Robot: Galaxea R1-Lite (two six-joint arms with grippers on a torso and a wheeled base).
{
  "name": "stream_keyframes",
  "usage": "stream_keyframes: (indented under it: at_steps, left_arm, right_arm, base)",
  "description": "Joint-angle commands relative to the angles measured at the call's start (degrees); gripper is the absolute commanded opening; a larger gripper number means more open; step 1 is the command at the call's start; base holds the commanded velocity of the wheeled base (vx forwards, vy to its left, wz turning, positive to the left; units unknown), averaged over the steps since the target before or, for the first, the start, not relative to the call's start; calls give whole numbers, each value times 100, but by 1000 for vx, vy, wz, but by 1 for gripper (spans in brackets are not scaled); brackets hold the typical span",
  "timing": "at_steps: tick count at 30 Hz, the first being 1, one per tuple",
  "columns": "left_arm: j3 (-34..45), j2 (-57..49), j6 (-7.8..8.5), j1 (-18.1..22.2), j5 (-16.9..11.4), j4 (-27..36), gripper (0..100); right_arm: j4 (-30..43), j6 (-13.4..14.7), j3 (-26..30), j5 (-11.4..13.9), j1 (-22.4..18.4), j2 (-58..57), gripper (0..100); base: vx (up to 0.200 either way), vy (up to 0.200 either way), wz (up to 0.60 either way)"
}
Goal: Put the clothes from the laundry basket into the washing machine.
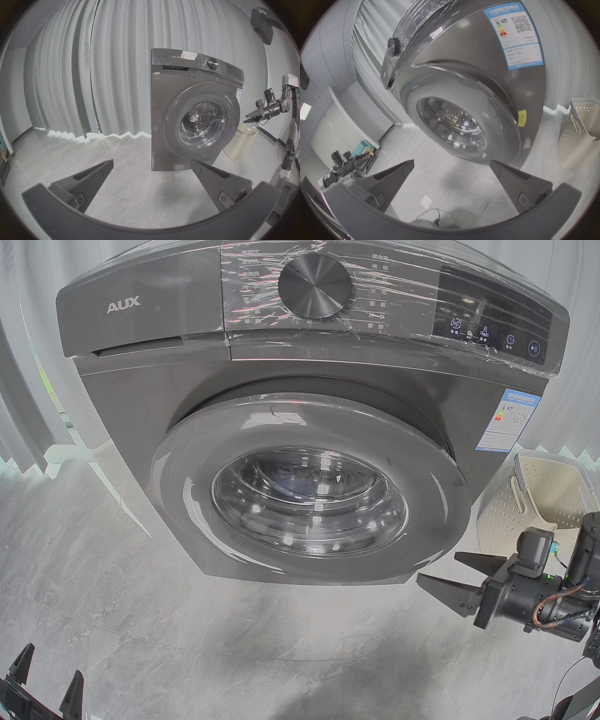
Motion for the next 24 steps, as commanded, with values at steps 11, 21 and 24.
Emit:
stream_keyframes:
  at_steps: [11,21,24]
  left_arm:
    - [92,-93,-20,-5,0,-1,100]
    - [92,-93,-29,-5,0,8,100]
    - [92,-93,-29,-5,0,8,100]
  right_arm:
    - [-1646,-313,-397,-221,-375,1128,100]
    - [-2007,-664,-520,-212,-524,1084,100]
    - [-2156,-770,-449,-229,-516,1058,100]
  base:
    - [164,0,0]
    - [0,0,0]
    - [0,0,0]
